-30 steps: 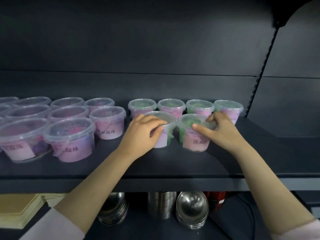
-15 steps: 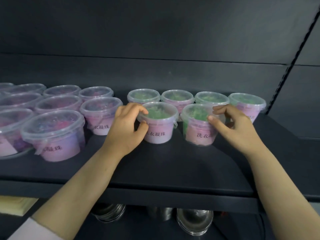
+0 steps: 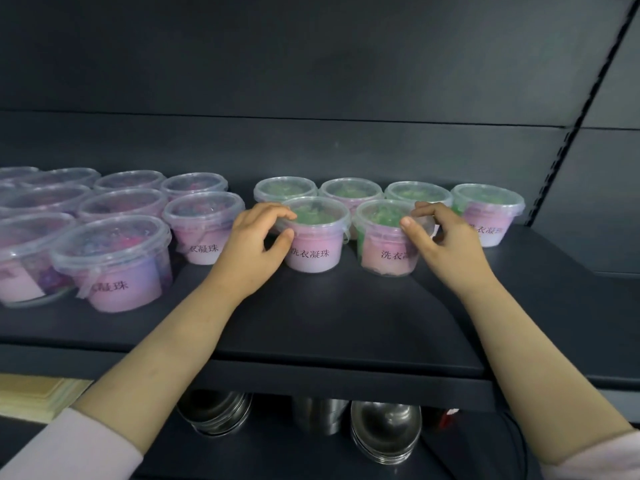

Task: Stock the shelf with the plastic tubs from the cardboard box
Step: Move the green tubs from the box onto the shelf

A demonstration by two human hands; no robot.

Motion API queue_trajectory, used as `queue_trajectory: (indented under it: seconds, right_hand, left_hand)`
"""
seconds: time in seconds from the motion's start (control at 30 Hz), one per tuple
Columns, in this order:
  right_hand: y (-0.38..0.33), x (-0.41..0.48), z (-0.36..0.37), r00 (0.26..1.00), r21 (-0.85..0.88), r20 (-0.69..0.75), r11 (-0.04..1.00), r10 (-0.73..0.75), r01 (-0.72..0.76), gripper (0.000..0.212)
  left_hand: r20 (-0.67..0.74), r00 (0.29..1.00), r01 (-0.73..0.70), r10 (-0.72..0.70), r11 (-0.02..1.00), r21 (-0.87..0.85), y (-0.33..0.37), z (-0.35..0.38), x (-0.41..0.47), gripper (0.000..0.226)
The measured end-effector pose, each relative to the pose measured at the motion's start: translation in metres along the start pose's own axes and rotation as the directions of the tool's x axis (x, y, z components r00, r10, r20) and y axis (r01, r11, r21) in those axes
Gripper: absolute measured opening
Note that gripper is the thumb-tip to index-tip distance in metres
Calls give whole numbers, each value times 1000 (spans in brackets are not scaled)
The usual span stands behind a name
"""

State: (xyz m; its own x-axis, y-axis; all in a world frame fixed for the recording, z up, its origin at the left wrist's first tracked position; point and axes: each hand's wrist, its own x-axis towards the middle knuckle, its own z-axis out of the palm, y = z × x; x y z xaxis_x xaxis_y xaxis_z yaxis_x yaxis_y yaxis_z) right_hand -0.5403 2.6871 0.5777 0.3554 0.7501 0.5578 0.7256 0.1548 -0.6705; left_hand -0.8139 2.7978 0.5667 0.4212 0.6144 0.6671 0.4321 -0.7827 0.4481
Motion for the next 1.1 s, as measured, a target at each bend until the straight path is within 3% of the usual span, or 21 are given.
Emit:
queue_trajectory:
  seconds: [0.3, 0.5, 0.73, 0.93, 1.1]
  right_hand:
    - [-10, -15, -15, 989, -93, -8, 985, -149, 147, 14]
    - [-10, -12, -14, 991, -127, 14, 982, -136, 137, 18]
    - [-14, -16, -13, 942, -236, -32, 919, -333, 317, 14]
    - [-19, -15, -12, 966, -223, -19, 943, -259, 248, 11]
    - [-49, -24, -20, 991, -135, 129, 990, -23, 40, 24]
  left_hand:
    - [19, 1000, -3, 3, 1000, 20, -1, -2, -1, 24]
    - [24, 1000, 15, -16, 999, 37, 0, -1, -2, 26]
    - [-21, 990, -139, 141, 988, 64, 8, -1, -1, 26]
    - [-14, 994, -103, 104, 992, 78, 7, 9, 3, 22]
    - [-53, 993, -98, 104, 989, 108, 22, -1, -3, 28]
